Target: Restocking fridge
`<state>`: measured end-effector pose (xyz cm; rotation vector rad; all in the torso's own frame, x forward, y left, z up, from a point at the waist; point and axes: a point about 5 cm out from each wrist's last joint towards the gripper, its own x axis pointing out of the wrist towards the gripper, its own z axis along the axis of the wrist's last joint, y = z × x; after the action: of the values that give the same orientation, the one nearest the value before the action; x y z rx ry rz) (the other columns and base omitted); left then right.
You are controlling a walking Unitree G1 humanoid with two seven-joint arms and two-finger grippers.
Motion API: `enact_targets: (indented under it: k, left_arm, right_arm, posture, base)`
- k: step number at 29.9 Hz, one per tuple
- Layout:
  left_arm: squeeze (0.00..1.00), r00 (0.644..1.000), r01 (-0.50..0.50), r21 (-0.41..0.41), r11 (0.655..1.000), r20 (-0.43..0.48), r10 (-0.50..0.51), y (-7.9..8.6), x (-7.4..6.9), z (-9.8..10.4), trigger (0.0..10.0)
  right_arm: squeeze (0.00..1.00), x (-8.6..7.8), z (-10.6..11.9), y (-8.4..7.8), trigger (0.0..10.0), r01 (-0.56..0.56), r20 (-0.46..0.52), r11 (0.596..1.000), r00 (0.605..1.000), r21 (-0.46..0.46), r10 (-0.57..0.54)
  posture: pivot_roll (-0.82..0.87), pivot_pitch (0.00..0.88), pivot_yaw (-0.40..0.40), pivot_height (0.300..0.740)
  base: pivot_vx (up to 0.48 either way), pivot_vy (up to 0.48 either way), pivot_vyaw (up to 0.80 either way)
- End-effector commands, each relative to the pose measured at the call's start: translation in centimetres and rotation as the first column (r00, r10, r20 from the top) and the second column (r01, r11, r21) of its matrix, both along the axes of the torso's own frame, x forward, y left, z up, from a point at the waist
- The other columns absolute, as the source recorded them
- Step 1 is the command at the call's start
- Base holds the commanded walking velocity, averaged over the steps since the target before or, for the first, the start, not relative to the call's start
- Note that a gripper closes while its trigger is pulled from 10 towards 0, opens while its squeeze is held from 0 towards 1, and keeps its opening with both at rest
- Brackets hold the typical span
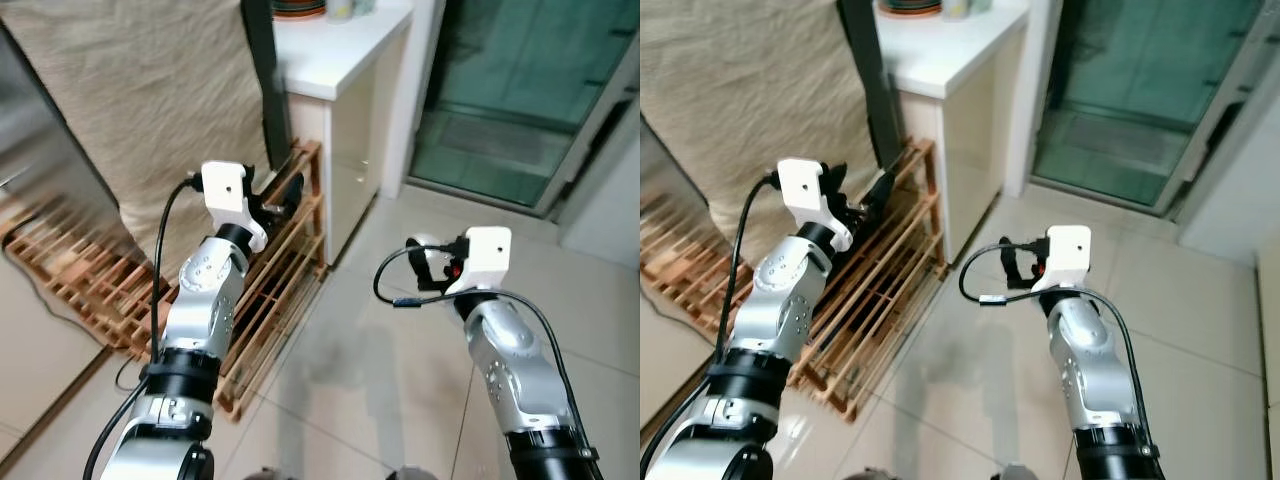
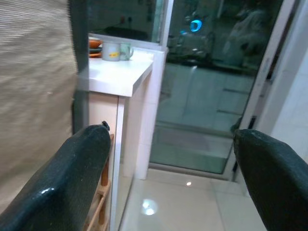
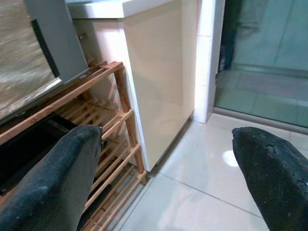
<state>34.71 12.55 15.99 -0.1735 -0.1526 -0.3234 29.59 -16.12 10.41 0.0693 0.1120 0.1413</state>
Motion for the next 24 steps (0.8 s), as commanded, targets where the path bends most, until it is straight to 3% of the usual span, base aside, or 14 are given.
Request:
enact_targets:
  k: [1, 6, 10, 19, 24]
  left_arm:
    - [0.0, 0.999, -0.03, -0.011, 0.999, -0.015, 0.03, 1.1, -0.1, -0.1, 10.0]
    - [0.0, 1.0, 0.023, -0.06, 0.998, 0.017, -0.022, 0.4, -1.5, 0.0, 10.0]
    - [0.0, 0.996, 0.077, -0.015, 0.997, 0.043, -0.077, -0.3, -2.6, -0.2, 10.0]
    - [0.0, 0.997, 0.052, 0.023, 0.998, 0.05, -0.053, -0.1, -2.9, -0.1, 10.0]
    - [0.0, 0.997, -0.078, -0.033, 0.996, 0.017, 0.078, 1.4, -1.7, 0.3, 10.0]
  right_arm:
    - [0.0, 0.1, 0.4, 0.9, 10.0, -0.031, 0.025, 0.999, 0.999, 0.008, 0.031]
    - [0.0, 0.0, 0.4, 0.6, 10.0, -0.03, 0.031, 1.0, 0.999, 0.005, 0.029]
    - [0.0, -0.1, 0.3, 0.5, 10.0, -0.033, 0.028, 0.999, 0.999, 0.004, 0.033]
    - [0.0, -0.2, 0.2, 1.0, 10.0, -0.048, 0.023, 0.999, 0.999, 0.005, 0.048]
    - [0.0, -0.1, 0.5, 0.8, 10.0, -0.045, 0.036, 0.999, 0.998, 0.01, 0.044]
  posture:
    - [-0.07, 0.0, 0.071, 0.74]
    - [-0.08, 0.0, 0.067, 0.74]
    - [-0.07, 0.0, 0.056, 0.74]
    - [-0.07, 0.0, 0.054, 0.74]
    - [-0.08, 0.0, 0.053, 0.74]
  base:
    - [0.0, 0.48, 0.0]
    - [0.0, 0.48, 0.0]
    - [0.0, 0.068, 0.0]
    - [0.0, 0.0, 0.0]
    - [0.0, 0.0, 0.0]
